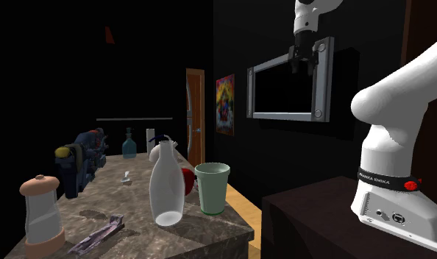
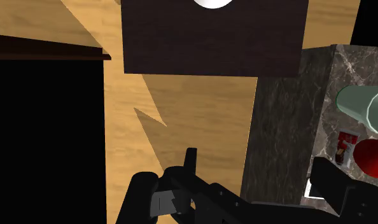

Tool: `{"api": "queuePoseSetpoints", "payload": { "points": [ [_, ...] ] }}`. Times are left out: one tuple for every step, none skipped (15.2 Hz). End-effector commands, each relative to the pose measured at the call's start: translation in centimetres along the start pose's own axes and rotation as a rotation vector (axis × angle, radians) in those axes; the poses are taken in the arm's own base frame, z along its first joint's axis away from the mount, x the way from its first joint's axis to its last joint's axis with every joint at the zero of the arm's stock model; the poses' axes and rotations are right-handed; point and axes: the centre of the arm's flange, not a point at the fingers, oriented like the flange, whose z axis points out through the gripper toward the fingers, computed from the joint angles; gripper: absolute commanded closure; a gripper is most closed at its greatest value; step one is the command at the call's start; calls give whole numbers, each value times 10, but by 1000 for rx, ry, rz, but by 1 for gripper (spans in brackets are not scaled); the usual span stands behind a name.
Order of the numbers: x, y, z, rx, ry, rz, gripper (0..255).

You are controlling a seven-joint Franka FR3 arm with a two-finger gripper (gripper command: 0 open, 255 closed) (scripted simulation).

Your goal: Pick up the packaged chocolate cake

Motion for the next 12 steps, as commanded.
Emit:
{"api": "queuePoseSetpoints", "payload": {
  "points": [
    [0,0,0,0,0,0,0],
    [3,-12,7,-9,1,-2,0],
    [5,-24,14,-18,1,-3,0],
    [8,-36,22,-27,2,-5,0],
    [10,-48,29,-36,3,-7,0],
    [12,-60,37,-45,4,-9,0],
    [15,-72,45,-53,4,-10,0],
    [17,-84,52,-62,5,-12,0],
    [20,-96,60,-71,6,-14,0],
    [22,-107,68,-80,6,-15,0],
    [25,-119,76,-89,7,-17,0],
    [27,-130,84,-98,8,-19,0]
  ]
}}
